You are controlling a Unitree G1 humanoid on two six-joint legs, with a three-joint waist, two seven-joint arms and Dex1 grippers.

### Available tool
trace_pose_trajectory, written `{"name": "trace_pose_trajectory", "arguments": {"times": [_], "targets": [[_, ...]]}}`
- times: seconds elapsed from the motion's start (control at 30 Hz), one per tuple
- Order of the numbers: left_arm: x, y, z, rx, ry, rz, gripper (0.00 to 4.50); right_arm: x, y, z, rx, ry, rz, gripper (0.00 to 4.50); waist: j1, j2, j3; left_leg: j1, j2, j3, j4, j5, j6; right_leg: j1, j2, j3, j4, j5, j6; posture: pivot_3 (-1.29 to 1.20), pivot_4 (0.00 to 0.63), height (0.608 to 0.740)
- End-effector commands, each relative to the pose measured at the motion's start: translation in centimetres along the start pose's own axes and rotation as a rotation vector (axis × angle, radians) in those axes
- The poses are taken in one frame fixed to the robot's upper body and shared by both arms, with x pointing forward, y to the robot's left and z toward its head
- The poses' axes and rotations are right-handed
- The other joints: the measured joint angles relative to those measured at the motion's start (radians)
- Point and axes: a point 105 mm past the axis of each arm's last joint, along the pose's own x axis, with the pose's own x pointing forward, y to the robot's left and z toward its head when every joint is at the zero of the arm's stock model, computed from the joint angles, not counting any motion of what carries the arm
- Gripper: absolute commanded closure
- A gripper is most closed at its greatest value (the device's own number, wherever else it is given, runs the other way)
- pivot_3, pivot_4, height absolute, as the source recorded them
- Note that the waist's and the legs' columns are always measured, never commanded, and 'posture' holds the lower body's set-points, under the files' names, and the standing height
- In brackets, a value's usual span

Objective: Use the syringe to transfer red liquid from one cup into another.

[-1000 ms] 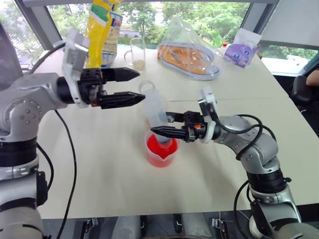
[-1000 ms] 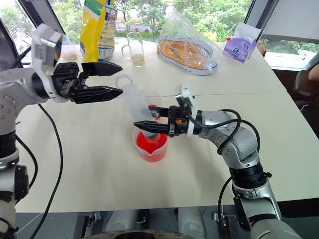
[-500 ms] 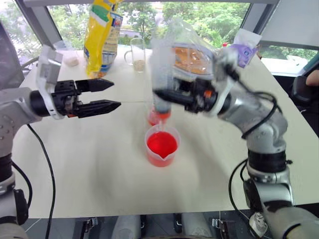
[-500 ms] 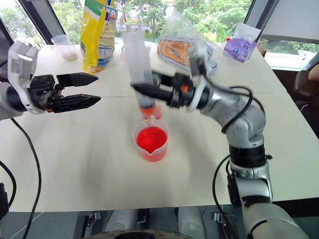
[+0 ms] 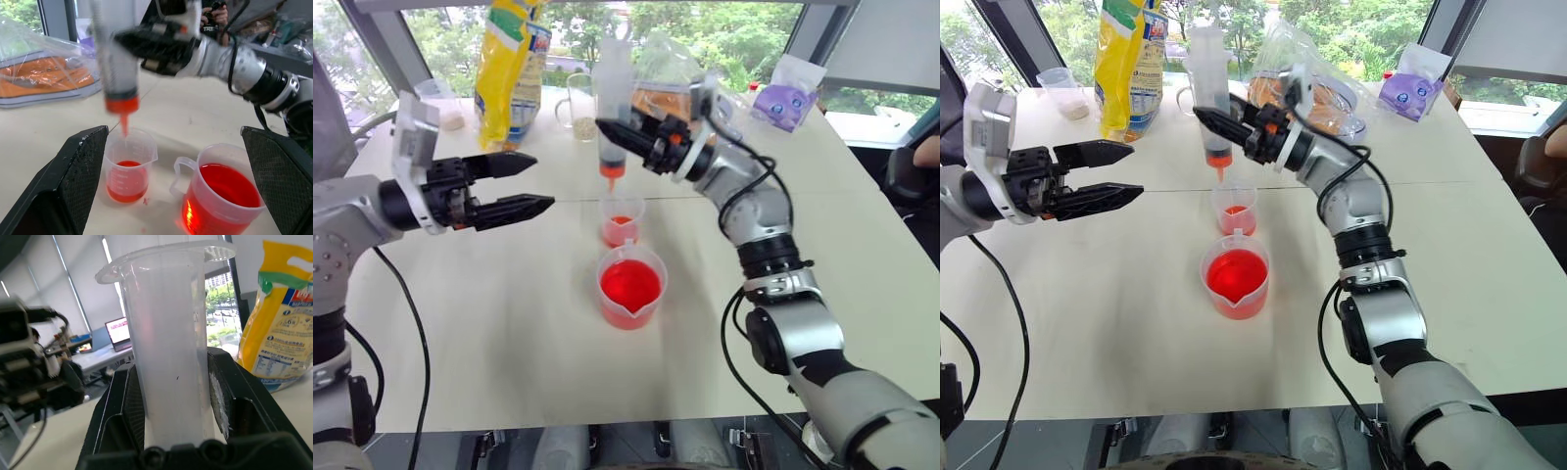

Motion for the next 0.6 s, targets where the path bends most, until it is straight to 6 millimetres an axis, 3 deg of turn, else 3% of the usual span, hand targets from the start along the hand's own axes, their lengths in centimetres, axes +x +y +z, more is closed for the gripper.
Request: {"name": "trace_pose_trajectory", "arguments": {"times": [0.03, 0.3, 0.6], "targets": [[0.3, 0.4, 2.3, 0.087, -0.072, 0.037, 0.03, 0.1, 0.4, 0.2, -0.09, -0.028, 0.019, 3.05, 0.004, 0.0, 0.0, 0.0, 0.0, 0.0, 0.0, 0.0, 0.0, 0.0, 0.0, 0.0, 0.0, 0.0, 0.0, 0.0, 0.15, 0.74], [2.6, 1.7, 5.1, 0.103, -0.175, 0.048, 0.03, -0.6, 0.8, -1.2, -0.11, -0.002, 0.019, 3.05, -0.002, 0.0, 0.0, 0.0, -0.001, 0.0, 0.0, 0.0, -0.001, 0.0, 0.0, 0.0, 0.001, 0.0, 0.0, 0.0, 0.15, 0.74], [6.5, 3.2, 6.4, 0.115, -0.224, 0.036, 0.03, -1.1, 1.1, -2.2, -0.119, 0.023, 0.018, 3.05, -0.001, 0.0, 0.0, 0.0, -0.001, 0.0, 0.001, 0.001, -0.001, 0.0, 0.0, 0.0, 0.001, 0.0, 0.0, 0.0, 0.15, 0.74]]}}
